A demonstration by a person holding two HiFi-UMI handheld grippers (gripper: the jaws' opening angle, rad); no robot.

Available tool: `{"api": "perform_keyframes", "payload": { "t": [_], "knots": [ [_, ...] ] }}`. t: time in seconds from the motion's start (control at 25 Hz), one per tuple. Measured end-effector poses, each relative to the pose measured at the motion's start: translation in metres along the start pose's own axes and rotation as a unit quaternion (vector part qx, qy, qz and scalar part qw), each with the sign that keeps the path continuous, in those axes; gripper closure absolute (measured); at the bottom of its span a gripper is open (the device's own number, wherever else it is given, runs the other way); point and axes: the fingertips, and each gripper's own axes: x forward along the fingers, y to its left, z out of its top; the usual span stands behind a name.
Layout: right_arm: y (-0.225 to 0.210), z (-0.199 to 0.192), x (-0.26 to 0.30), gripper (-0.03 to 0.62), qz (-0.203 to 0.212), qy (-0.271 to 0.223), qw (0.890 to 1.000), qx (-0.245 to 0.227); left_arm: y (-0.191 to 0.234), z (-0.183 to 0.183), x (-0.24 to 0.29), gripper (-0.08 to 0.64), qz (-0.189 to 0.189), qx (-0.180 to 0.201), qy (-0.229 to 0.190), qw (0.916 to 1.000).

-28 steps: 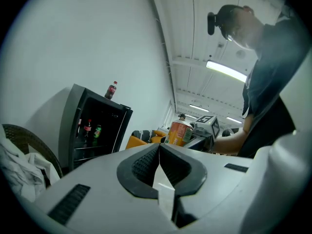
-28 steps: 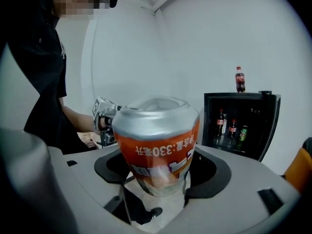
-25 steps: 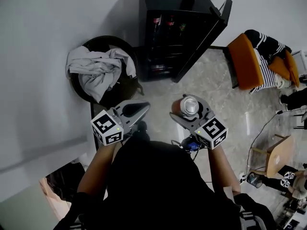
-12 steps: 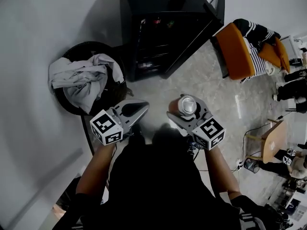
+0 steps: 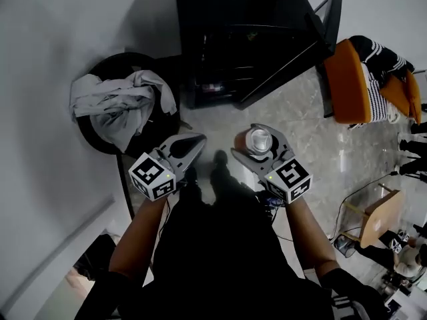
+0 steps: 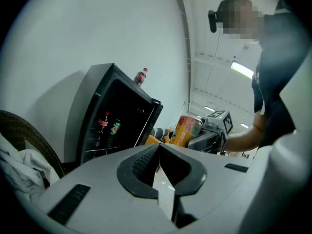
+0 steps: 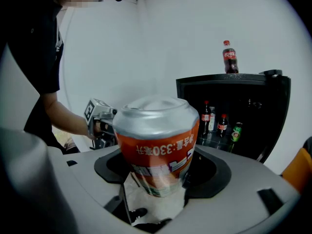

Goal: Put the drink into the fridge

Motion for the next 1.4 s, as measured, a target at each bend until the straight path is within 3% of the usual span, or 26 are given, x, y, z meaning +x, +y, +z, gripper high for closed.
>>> {"api": "perform_keyframes", "payload": {
  "t": [0.28,0.56,1.04,1.24,1.4],
  "knots": [
    [-0.064,0.014,0.050,0.281,0.034,-0.043,0.998,-0.021,0.030,0.011,0.044,0.549,0.064,0.041,0.005,0.9971],
    [-0.105,0.002,0.105,0.281,0.032,-0.062,0.996,-0.048,0.090,0.002,0.077,0.549,0.176,0.018,-0.045,0.9832],
    [-0.185,-0.011,0.196,0.281,0.001,-0.096,0.992,-0.078,0.176,-0.023,0.132,0.549,0.223,0.054,-0.049,0.9722],
    [-0.220,-0.010,0.223,0.281,-0.020,-0.120,0.990,-0.067,0.202,-0.032,0.147,0.549,0.267,0.047,-0.056,0.9609],
    [-0.238,-0.019,0.252,0.281,-0.026,-0.109,0.992,-0.062,0.211,-0.031,0.161,0.549,0.273,0.055,-0.055,0.9589]
  ]
}}
